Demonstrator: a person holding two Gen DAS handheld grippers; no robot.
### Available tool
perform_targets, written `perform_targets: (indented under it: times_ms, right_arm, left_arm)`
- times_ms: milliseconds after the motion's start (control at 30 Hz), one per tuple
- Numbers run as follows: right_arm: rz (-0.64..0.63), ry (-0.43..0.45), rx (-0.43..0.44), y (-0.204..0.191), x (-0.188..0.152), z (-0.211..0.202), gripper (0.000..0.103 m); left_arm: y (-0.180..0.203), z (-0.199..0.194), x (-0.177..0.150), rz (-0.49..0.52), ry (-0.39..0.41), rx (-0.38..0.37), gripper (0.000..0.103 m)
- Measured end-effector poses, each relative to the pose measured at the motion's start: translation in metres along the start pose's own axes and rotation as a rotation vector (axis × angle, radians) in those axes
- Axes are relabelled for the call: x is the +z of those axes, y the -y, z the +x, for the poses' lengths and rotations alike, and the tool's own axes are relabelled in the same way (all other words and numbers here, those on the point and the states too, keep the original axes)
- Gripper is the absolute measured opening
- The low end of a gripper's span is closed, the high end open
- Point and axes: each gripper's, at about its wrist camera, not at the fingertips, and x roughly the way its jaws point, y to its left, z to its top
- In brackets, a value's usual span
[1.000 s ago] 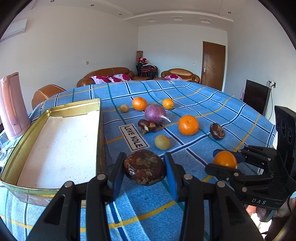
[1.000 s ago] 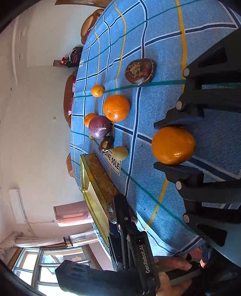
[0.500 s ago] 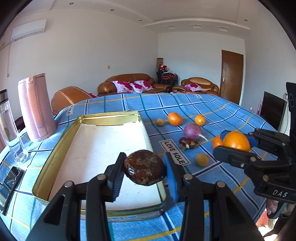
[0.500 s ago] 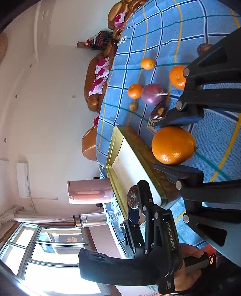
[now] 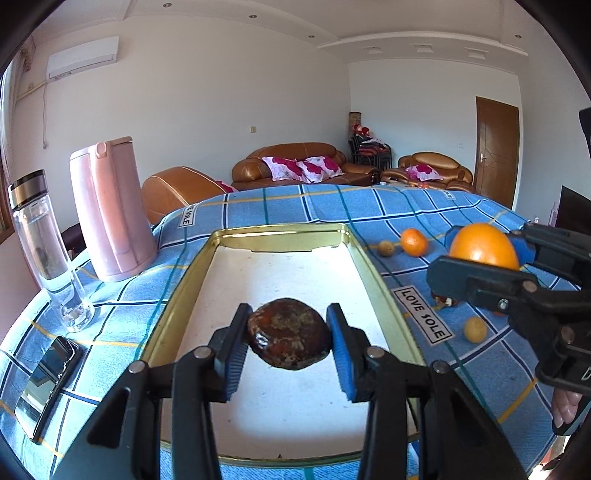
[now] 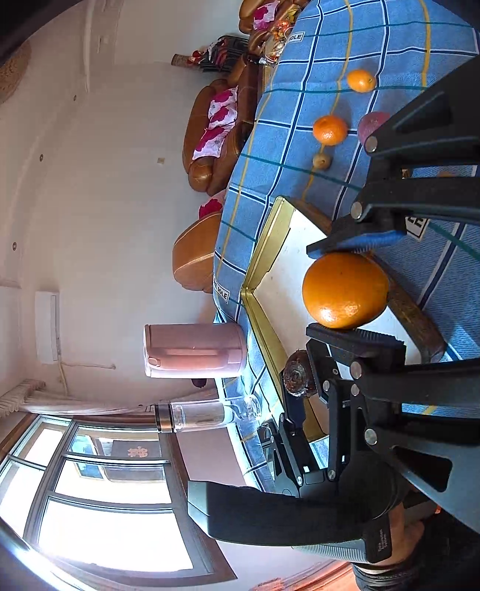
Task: Organize fruits
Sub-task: 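Carry the brown fruit and the orange over the gold tin tray with both tools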
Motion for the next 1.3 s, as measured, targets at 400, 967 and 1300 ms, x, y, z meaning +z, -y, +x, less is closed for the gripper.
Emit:
perform_targets:
  times_ms: [400,967,1300]
  right_arm:
    - [0.006,-0.078,0.028,-0.005,-0.002,0.050,0.038]
    - [-0.002,-0.156,0.039,-0.013,-0.012,0.079,0.038]
    - [-0.018,-0.233,0.045,-0.017,-0.014,0.094,0.038]
  left_arm:
    - [-0.025,0.020,0.001,-0.016,-0.056,0.060,0.043]
    - [-0.041,0.041,0.000,-0.044,-0.140,0.078,0.043]
    - [-0.040,0.049,0.000,-0.033,-0.182,0.073,0.043]
